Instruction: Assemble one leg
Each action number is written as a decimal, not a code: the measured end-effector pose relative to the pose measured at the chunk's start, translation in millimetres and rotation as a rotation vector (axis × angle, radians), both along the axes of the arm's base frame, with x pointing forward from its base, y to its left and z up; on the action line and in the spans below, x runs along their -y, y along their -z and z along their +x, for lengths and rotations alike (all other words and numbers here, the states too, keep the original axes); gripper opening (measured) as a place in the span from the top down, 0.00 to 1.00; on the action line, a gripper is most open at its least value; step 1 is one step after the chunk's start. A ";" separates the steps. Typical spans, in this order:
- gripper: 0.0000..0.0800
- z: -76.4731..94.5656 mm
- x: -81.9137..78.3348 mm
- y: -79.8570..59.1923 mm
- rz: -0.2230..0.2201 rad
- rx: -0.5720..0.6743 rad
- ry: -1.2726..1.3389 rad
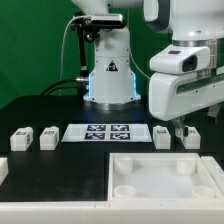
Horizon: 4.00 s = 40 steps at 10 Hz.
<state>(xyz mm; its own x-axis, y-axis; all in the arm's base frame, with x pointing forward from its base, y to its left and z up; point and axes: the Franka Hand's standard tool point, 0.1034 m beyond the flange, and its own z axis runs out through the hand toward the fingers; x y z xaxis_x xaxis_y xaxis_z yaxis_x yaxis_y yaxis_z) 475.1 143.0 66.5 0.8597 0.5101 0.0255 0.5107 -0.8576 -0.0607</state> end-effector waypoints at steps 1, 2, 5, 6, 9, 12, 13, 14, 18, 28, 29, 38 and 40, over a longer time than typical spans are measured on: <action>0.19 -1.6 -2.5 0.6 0.008 -0.015 0.157; 0.19 -11.1 -10.3 5.7 0.013 -0.030 0.324; 0.19 -25.9 -26.6 6.5 0.023 -0.067 0.539; 0.19 -28.9 -24.6 7.9 0.005 -0.101 0.514; 0.19 -44.0 -15.9 14.8 -0.103 -0.412 0.520; 0.19 -49.0 -14.8 18.7 -0.215 -0.749 0.528; 0.19 -48.7 -17.9 20.1 -0.246 -0.848 0.505; 0.19 -50.4 -18.6 23.0 -0.268 -0.918 0.489; 0.19 -55.2 -21.3 31.0 -0.268 -0.916 0.489; 0.53 -84.7 -26.2 55.2 -0.286 -0.939 0.509; 0.64 -84.8 -26.2 55.1 -0.286 -0.940 0.509; 0.64 -31.9 20.4 -19.8 -0.237 -0.871 0.397; 0.64 -3.2 26.1 -50.6 -0.195 -0.706 0.400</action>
Offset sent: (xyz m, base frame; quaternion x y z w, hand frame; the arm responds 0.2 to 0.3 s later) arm -0.0264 0.0180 -0.0017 0.0063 -0.0191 0.2662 0.9637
